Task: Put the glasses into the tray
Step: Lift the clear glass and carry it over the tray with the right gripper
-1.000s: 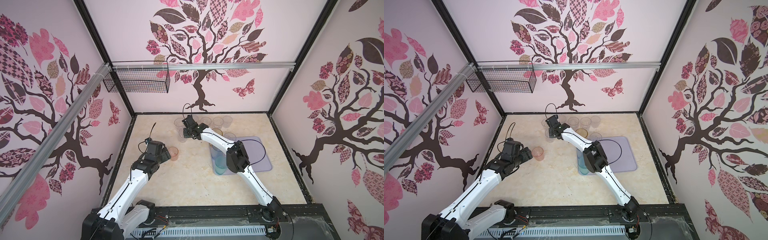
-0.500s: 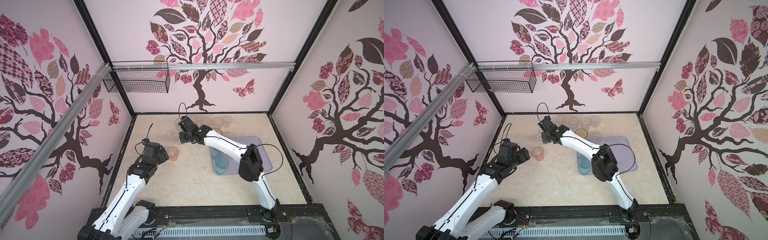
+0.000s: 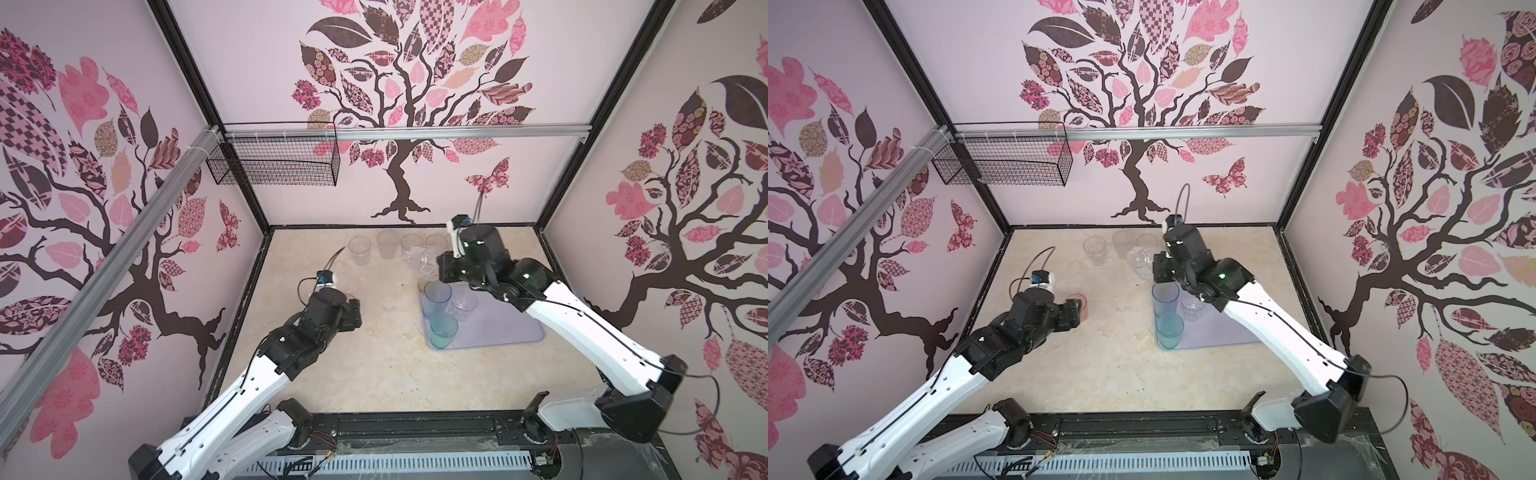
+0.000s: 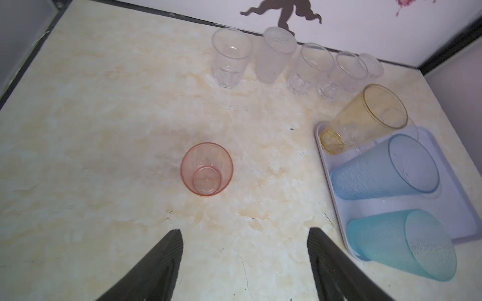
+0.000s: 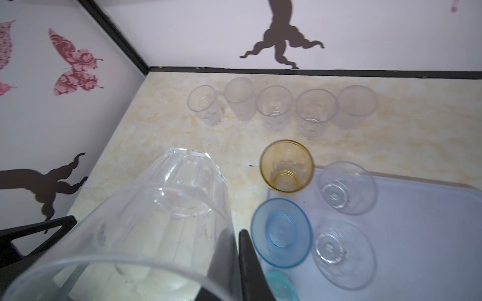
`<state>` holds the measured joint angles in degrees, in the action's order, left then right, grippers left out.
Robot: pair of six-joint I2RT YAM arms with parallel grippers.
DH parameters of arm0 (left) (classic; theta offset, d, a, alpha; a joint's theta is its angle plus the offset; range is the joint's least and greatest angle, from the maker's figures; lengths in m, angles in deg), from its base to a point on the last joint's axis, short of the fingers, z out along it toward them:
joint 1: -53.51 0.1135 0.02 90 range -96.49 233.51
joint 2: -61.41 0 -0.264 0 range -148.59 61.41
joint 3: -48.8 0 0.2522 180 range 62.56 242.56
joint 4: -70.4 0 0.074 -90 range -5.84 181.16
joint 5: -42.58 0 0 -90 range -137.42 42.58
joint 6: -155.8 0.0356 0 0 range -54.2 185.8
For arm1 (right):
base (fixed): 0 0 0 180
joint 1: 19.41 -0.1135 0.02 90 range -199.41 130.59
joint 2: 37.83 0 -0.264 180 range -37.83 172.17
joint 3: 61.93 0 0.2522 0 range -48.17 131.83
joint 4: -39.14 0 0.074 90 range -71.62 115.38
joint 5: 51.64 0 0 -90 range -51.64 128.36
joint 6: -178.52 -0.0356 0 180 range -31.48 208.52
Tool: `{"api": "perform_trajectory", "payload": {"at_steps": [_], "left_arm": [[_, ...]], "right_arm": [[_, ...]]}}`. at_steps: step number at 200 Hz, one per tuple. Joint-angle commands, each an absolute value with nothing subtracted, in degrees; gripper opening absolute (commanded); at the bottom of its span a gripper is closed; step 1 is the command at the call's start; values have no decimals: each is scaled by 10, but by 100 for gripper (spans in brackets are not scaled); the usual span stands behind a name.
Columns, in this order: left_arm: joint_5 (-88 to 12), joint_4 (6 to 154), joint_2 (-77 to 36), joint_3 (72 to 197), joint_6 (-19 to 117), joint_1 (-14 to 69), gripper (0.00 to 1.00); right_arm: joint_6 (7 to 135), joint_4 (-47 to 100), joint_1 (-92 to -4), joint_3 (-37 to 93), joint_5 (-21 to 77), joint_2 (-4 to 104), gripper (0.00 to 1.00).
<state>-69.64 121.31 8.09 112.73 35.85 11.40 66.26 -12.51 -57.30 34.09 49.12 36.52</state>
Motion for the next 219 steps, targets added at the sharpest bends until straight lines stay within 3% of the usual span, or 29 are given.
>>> {"api": "perform_trajectory", "payload": {"at_steps": [1,33,86,219], "left_arm": [[-760,1172,36,1163,394,42,80],[-764,1133,-31,1170,398,-26,81],[-746,1115,-65,1148,376,-39,81],[-769,1119,-77,1124,363,-40,83]], "right_arm": [[660,-188,-531,293,516,313,8],[663,-230,-457,221,498,261,7],[644,-289,-453,137,515,251,6],[635,-229,-474,50,494,408,11]]}}
